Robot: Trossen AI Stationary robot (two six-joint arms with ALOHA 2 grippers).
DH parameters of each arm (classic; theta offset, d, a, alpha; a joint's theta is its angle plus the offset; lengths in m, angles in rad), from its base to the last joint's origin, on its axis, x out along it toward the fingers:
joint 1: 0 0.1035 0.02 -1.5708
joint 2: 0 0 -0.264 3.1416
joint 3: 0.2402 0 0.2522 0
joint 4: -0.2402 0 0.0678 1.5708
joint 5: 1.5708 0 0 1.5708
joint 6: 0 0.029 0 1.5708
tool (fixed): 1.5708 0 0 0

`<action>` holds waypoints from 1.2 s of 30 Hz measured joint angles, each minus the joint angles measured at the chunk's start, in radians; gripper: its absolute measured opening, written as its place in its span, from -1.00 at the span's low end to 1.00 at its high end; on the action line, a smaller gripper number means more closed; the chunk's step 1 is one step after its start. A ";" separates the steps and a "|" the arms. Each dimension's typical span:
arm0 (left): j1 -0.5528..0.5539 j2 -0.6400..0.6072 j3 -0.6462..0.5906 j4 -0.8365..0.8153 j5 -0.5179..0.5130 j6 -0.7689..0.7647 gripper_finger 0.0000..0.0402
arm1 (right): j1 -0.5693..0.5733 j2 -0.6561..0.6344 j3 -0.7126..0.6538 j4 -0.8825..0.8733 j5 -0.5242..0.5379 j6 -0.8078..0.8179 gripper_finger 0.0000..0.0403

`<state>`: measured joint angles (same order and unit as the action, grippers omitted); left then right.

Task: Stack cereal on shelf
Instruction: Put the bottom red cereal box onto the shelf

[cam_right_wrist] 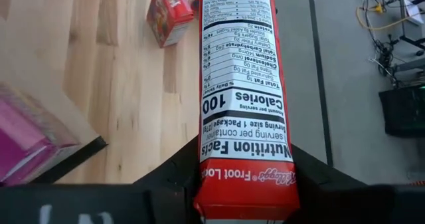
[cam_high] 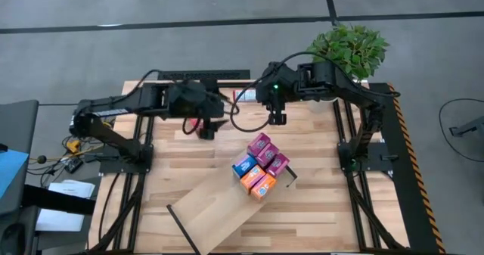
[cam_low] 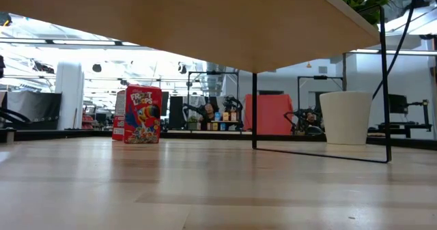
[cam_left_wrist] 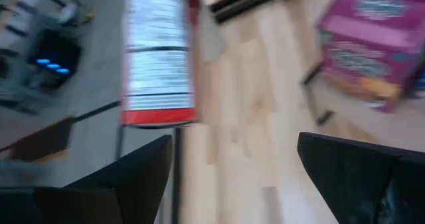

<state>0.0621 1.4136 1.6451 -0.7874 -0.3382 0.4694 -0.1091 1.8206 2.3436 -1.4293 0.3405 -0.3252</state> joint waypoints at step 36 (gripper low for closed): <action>0.109 0.065 0.065 0.136 0.073 0.157 0.57 | 0.012 0.000 -0.001 0.092 -0.002 0.031 -0.21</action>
<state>0.1707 1.4786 1.7100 -0.6511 -0.2651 0.6266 -0.0968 1.8210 2.3428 -1.3377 0.3383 -0.2939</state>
